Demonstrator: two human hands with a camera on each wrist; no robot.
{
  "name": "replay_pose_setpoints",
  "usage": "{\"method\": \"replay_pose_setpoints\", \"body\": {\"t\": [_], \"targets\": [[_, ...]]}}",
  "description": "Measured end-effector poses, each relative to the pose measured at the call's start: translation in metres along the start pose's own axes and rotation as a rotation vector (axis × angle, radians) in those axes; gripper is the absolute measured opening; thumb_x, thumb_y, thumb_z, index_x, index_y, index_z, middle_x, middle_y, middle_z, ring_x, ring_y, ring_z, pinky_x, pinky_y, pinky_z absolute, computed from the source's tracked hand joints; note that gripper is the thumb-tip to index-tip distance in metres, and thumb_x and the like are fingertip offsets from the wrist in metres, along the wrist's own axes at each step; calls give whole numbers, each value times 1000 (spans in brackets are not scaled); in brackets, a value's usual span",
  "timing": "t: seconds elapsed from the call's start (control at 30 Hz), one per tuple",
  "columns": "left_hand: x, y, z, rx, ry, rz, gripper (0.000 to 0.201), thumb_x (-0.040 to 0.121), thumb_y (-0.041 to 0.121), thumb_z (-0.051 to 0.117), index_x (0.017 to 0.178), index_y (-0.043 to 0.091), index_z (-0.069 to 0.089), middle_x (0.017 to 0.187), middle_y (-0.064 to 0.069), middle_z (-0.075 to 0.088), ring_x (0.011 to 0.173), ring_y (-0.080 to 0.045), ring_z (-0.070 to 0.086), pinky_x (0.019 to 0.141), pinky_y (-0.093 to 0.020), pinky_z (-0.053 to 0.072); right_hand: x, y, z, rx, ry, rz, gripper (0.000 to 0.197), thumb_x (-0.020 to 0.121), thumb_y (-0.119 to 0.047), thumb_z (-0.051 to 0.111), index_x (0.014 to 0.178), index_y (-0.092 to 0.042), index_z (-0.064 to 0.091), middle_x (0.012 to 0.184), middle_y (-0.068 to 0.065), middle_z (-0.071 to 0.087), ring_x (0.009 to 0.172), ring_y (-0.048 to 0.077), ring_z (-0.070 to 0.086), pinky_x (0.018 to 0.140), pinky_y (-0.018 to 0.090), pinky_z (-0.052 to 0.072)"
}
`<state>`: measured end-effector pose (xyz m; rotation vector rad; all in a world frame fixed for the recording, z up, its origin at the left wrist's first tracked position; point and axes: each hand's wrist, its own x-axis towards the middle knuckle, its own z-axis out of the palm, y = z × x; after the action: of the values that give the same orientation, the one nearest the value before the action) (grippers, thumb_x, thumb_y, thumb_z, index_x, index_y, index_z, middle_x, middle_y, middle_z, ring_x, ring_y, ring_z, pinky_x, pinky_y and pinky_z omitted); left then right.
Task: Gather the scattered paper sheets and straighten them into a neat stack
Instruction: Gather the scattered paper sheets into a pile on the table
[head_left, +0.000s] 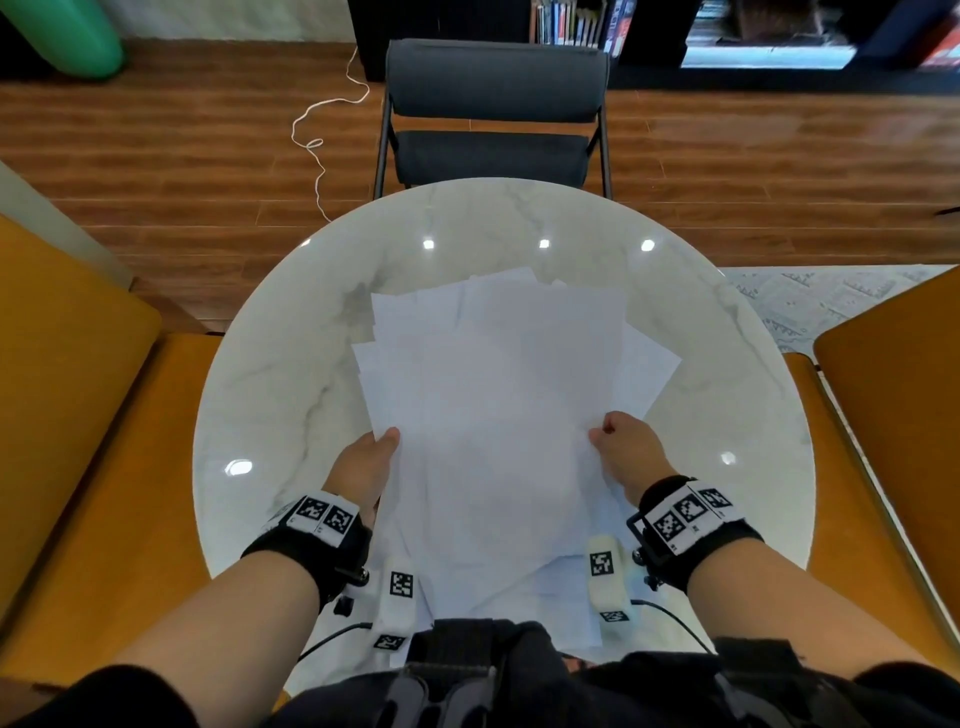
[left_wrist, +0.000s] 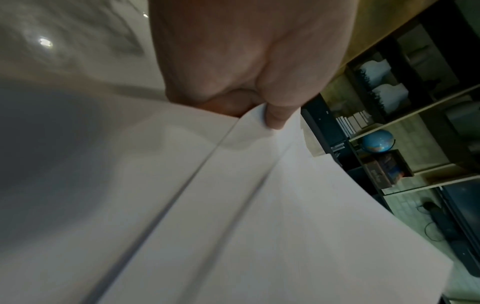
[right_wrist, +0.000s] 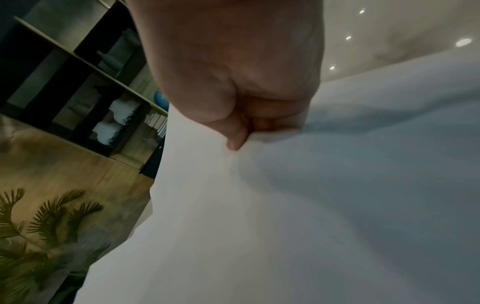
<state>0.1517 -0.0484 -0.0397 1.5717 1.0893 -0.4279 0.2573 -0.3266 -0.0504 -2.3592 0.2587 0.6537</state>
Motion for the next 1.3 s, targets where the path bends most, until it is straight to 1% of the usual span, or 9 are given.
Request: {"method": "replay_pose_setpoints", "body": {"t": [0.1,0.3,0.37,0.47,0.6,0.83,1.03,1.2,1.3], "targets": [[4,-2,-4,19,24,2,60,94,49,40,134,5,49,134,-18,56,120,-38,55,107,-49,41,7,5,-20,-83,97,-19,21,94,-5,43,73,-3,41,72,10,44,79,25,44,70,30,31],[10,-9,1,-151,1,-3,90,66,76,54,134,17,52,134,-5,60,122,-29,57,108,-45,41,0,-10,-19,-258,-123,-139,32,95,-12,46,65,-13,36,64,0,39,78,23,45,60,32,28],[-4,-1,11,-101,-60,92,69,73,63,66,126,19,56,128,1,62,116,-24,59,105,-38,43,-7,-20,-2,-219,-183,-173,35,96,-17,49,63,-16,36,65,-1,40,78,22,45,55,25,28],[-10,6,16,106,70,192,41,90,33,60,124,10,59,126,-8,64,114,-29,60,97,-33,45,-8,-29,9,-20,-5,-47,21,90,-34,59,100,-15,62,102,8,59,101,30,56,81,28,45],[-13,13,9,70,222,246,37,92,25,57,122,5,60,116,-11,65,107,-30,60,96,-34,45,3,-20,-11,22,259,305,74,84,-42,60,146,-14,31,148,18,31,136,38,31,111,49,28],[-7,24,20,-34,5,214,54,77,48,62,125,23,59,123,0,67,115,-26,62,105,-47,45,7,-5,-3,-379,46,-46,70,84,-38,61,147,-35,31,163,1,11,148,30,12,116,49,19],[-11,36,31,3,81,211,38,93,32,53,126,14,58,124,-6,65,116,-29,59,103,-38,45,8,3,-16,190,366,134,81,76,-26,72,147,-16,34,148,17,37,136,35,37,111,47,35],[-9,41,41,-29,44,151,41,90,37,56,123,13,51,124,-6,60,119,-32,56,103,-41,44,12,-11,-14,656,118,167,96,68,-22,77,149,-15,26,147,14,44,129,32,50,108,48,42],[-7,47,45,-105,59,84,76,88,39,62,147,9,25,143,-7,43,134,-29,42,108,-38,34,13,-17,-14,565,-26,83,85,78,-19,76,149,-18,30,150,11,36,136,27,42,111,44,38]]}}
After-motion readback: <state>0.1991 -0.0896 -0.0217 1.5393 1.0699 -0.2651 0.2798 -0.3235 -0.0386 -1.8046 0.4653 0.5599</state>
